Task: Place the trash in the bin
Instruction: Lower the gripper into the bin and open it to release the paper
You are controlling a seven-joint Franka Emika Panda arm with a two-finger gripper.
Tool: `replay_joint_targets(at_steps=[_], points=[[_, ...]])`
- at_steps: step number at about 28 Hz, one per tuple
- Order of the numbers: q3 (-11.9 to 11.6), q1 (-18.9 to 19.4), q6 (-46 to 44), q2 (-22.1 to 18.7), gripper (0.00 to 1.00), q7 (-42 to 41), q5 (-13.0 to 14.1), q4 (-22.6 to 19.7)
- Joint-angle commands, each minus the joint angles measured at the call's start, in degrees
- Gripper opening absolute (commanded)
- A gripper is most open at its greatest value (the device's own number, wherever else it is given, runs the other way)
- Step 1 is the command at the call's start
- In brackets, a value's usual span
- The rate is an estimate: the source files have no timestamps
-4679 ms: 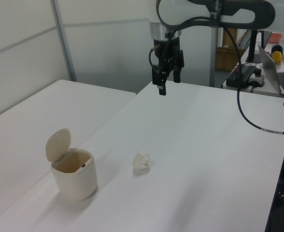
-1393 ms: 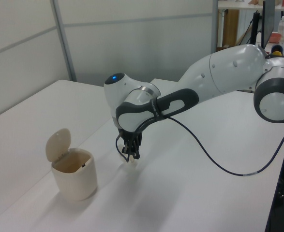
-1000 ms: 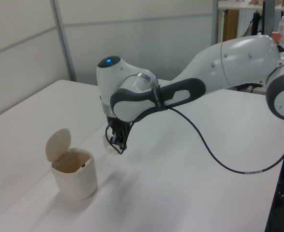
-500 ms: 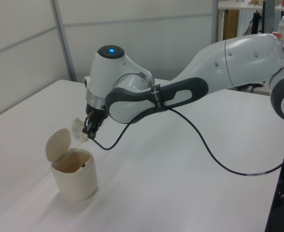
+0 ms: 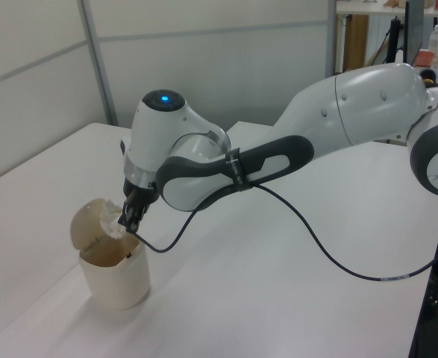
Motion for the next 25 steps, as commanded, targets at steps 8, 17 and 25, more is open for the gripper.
replay_joint_targets(at_steps=[8, 17, 25], points=[[1.60, 0.73, 1.35, 0.08, 1.00, 1.11, -0.88, -1.66], [0.81, 0.65, -5.66, -0.97, 1.00, 0.94, -0.62, -1.22], [0.72, -2.26, -18.67, -4.39, 1.00, 0.67, -0.53, -1.13]])
